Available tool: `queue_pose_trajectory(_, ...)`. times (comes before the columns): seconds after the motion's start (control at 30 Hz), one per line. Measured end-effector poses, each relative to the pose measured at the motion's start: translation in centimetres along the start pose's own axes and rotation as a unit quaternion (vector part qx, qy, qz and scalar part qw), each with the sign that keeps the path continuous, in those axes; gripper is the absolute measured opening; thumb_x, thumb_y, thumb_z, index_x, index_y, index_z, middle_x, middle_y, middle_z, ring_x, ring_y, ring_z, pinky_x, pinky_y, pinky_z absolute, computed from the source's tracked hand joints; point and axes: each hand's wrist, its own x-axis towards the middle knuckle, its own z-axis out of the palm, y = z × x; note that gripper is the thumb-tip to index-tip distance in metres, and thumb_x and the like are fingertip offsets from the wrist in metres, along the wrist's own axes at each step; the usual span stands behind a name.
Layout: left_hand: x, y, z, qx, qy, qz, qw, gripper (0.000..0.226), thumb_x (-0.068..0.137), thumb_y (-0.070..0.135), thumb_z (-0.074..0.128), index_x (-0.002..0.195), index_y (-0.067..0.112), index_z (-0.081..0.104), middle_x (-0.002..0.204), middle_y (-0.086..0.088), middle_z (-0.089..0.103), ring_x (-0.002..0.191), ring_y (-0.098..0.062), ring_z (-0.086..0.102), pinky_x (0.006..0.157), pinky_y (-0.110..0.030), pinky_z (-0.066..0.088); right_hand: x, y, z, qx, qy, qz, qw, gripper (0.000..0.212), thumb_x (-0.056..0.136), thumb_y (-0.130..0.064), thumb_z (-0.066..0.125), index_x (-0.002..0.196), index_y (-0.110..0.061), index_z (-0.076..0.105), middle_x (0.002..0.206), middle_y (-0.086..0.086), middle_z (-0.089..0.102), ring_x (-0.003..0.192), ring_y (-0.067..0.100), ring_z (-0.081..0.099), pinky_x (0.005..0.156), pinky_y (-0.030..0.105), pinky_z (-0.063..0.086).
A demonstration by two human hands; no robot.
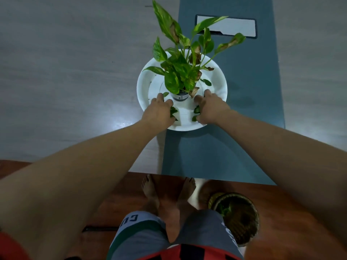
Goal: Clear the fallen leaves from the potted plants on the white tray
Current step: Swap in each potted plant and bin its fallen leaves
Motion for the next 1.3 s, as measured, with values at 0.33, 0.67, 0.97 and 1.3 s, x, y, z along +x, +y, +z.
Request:
queue_pose_trajectory(0.33, 0.3, 0.7, 1.1, -0.100, 0.041, -0.003, 0.994, 0.030, 0.086, 0.001, 0.060, 0.110, 0.011, 0.075, 0.110, -0.015, 0.064, 0.102, -0.030, 0.061, 0.093, -0.029, 0.047, 0.4, 0.0, 1.5, 0.183, 0.077, 0.018, 0.980, 0.028, 0.077, 0.004, 0.061, 0.098, -0.007, 0.076, 0.101, 0.013, 0.072, 0.093, 0.030, 0.066, 0.074, 0.028, 0.052)
queue_pose_trajectory(0.67, -0.2, 1.5, -0.9, -0.425, 0.076, -0.211, 0.877, 0.009, 0.078, 0.003, 0.075, 0.086, 0.006, 0.078, 0.090, -0.011, 0.075, 0.091, -0.025, 0.071, 0.093, -0.030, 0.055, -1.2, 1.4, -0.6, 0.499, 0.102, 0.162, 0.845, 0.021, 0.069, -0.009, 0.084, 0.088, -0.014, 0.078, 0.093, 0.002, 0.075, 0.088, 0.018, 0.072, 0.086, 0.028, 0.058)
queue_pose_trajectory(0.97, -1.5, 4.7, -1.9, -0.630, -0.033, -0.187, 0.753, 0.027, 0.083, -0.009, 0.066, 0.109, -0.007, 0.066, 0.096, -0.012, 0.070, 0.083, -0.019, 0.070, 0.077, -0.016, 0.058, -5.6, 3.9, -0.8, 0.684, 0.133, 0.223, 0.682, 0.023, 0.065, 0.010, 0.081, 0.082, -0.003, 0.074, 0.091, 0.018, 0.075, 0.083, 0.032, 0.074, 0.082, 0.039, 0.061)
queue_pose_trajectory(1.3, -3.2, 17.1, -1.0, -0.618, -0.220, -0.039, 0.754, 0.012, 0.081, -0.015, 0.064, 0.080, -0.003, 0.067, 0.074, -0.009, 0.069, 0.068, -0.015, 0.069, 0.073, -0.021, 0.061, -19.1, 8.0, 4.3, 0.740, 0.298, 0.353, 0.490, 0.034, 0.062, 0.016, 0.081, 0.079, -0.005, 0.060, 0.100, 0.026, 0.069, 0.088, 0.036, 0.072, 0.062, 0.033, 0.060)
